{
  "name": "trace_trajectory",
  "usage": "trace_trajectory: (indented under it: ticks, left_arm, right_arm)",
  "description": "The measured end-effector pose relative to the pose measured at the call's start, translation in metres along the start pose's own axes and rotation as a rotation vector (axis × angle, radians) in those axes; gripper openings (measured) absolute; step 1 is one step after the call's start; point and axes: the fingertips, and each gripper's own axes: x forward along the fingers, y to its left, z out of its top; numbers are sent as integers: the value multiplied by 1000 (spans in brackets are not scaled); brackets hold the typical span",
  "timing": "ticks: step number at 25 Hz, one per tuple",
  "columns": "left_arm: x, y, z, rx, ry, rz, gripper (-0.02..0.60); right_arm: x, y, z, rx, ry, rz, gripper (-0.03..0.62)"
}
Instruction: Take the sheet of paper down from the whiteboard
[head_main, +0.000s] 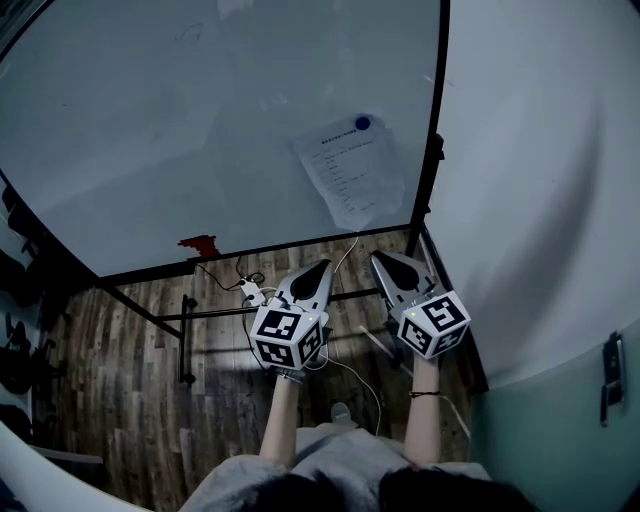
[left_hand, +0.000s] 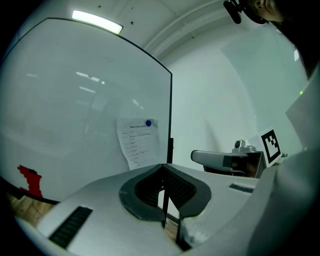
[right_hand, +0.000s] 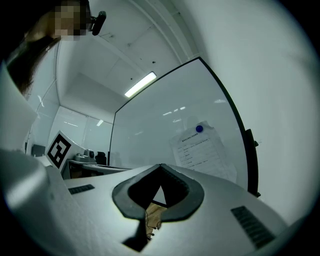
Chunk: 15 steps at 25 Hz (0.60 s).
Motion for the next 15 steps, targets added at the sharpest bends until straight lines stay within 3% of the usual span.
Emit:
trace_trajectory:
  ticks: [15]
  left_arm:
    - [60, 10, 3, 37, 8, -52, 5]
  right_arm:
    - [20, -65, -8, 33, 7, -69, 2]
